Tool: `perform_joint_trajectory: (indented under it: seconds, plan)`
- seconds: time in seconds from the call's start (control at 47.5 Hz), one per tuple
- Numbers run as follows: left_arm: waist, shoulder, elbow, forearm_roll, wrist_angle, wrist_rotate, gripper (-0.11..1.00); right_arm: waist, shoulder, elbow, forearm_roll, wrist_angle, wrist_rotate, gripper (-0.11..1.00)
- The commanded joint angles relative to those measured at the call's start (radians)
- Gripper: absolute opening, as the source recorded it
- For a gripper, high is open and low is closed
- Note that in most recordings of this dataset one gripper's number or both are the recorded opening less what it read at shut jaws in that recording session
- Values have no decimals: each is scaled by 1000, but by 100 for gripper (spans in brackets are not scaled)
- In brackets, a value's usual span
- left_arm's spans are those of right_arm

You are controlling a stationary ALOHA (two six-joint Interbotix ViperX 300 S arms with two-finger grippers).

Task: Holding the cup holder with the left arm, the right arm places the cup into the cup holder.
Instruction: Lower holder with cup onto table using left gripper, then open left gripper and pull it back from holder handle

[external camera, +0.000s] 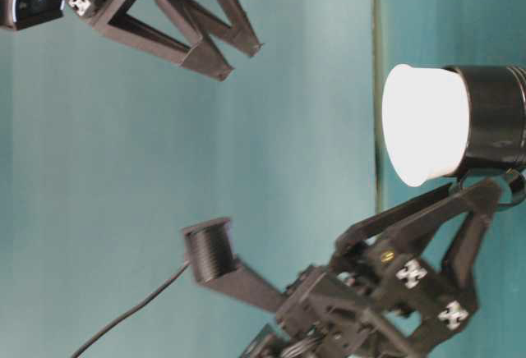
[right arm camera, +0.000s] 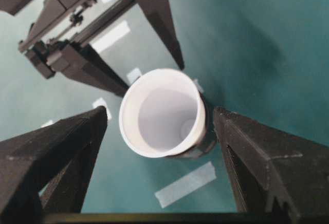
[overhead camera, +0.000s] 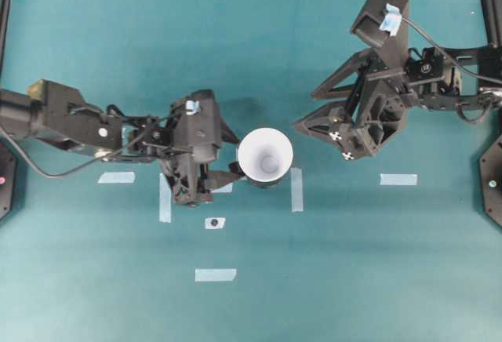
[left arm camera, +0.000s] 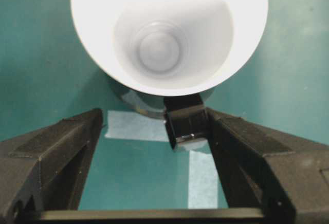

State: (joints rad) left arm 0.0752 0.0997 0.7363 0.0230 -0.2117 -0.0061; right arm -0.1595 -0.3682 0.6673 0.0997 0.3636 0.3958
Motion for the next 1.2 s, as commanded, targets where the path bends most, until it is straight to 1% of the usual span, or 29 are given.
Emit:
perform_joint_trajectory:
  seconds: [0.0, 0.274, 0.526, 0.757, 1.178]
  plan:
    - [-3, -54, 6, 3, -5, 2, 89, 3, -29, -6, -2, -11, 8, 89]
    - [-3, -114, 64, 3, -5, -2, 89, 3, -31, 2, -2, -21, 9, 88]
    - [-3, -140, 86, 3, -3, -3, 89, 3, -32, 15, -2, -44, 9, 88]
    - [-3, -150, 84, 3, -6, -9, 89, 5, -43, 34, -2, -87, 9, 88]
    - [0, -184, 91, 3, -8, -12, 89, 5, -52, 44, -3, -95, 9, 88]
